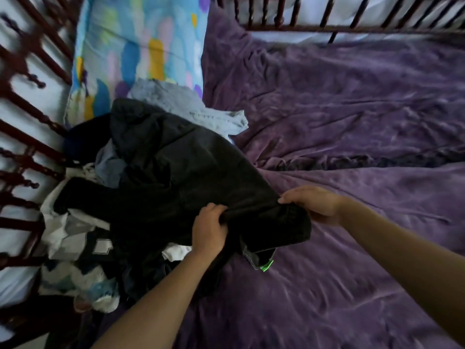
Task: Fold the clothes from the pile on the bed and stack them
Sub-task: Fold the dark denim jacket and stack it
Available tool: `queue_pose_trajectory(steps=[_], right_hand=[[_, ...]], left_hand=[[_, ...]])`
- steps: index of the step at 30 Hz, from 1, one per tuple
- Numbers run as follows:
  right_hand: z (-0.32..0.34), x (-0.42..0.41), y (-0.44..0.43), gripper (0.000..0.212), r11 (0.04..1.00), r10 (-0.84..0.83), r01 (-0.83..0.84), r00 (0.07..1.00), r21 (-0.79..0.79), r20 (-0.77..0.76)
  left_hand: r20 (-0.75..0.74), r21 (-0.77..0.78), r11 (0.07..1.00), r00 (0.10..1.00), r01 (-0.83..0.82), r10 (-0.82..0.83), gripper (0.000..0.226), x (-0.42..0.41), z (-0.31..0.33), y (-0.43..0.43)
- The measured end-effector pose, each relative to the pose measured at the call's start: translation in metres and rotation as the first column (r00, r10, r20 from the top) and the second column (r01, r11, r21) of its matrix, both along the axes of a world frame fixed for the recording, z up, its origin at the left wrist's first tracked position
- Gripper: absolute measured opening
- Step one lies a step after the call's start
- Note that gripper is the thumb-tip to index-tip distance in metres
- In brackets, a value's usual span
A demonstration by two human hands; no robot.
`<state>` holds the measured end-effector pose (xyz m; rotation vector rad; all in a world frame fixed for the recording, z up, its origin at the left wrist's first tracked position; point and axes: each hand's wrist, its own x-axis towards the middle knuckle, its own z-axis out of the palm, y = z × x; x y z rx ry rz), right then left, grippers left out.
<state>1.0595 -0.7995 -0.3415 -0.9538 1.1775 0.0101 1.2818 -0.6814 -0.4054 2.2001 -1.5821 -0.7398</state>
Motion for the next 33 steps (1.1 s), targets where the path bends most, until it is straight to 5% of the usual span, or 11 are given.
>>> queue_pose_trajectory(steps=[4, 8, 11, 13, 17, 20, 23, 24, 28, 33], right_hand=[[0.06, -0.008, -0.005, 0.015, 0.972, -0.096, 0.095, 0.995, -0.213, 0.006], [0.128, -0.006, -0.01, 0.022, 0.934, -0.186, 0.226, 0.969, -0.278, 0.161], [0.182, 0.004, -0.012, 0.026, 0.906, -0.206, 0.284, 0.943, -0.314, 0.261], [0.215, 0.01, -0.012, 0.029, 0.926, -0.113, 0.246, 0.905, -0.288, 0.41], [0.254, 0.015, 0.011, 0.064, 0.91, 0.349, -0.136, 0.76, -0.392, 0.548], [0.242, 0.022, 0.049, 0.081, 0.731, 0.599, -0.319, 0.723, -0.603, 0.344], [0.194, 0.031, 0.087, 0.022, 0.317, 0.687, -0.521, 0.702, -0.793, -0.186], [0.182, 0.033, 0.093, 0.007, 0.299, 0.668, -0.529, 0.71, -0.794, -0.221], [0.2, 0.031, 0.07, 0.013, 0.713, 0.355, -0.191, 0.928, -0.675, 0.111], [0.286, 0.052, 0.056, 0.018, 0.701, 0.229, 0.04, 0.933, -0.712, 0.278]], left_hand=[[-0.091, -0.198, 0.971, 0.989, -0.136, 0.12, 0.029, 0.026, 0.085, 0.001], [-0.029, -0.346, 0.934, 0.997, -0.083, 0.078, 0.002, 0.047, 0.184, 0.018], [0.008, -0.465, 0.88, 0.993, -0.1, 0.118, 0.024, 0.045, 0.252, 0.032], [-0.026, -0.554, 0.811, 0.977, -0.189, 0.21, 0.04, 0.042, 0.293, 0.04], [-0.153, -0.689, 0.623, 0.915, -0.37, 0.374, 0.053, 0.036, 0.358, 0.056], [-0.24, -0.673, 0.582, 0.879, -0.457, 0.413, 0.053, 0.034, 0.38, 0.065], [-0.358, -0.619, 0.534, 0.812, -0.576, 0.46, 0.052, 0.041, 0.386, 0.072], [-0.38, -0.607, 0.519, 0.793, -0.602, 0.475, 0.051, 0.046, 0.387, 0.075], [-0.298, -0.6, 0.525, 0.778, -0.604, 0.554, 0.048, 0.089, 0.387, 0.102], [0.061, -0.481, 0.73, 0.812, -0.485, 0.58, 0.043, 0.147, 0.364, 0.14]])
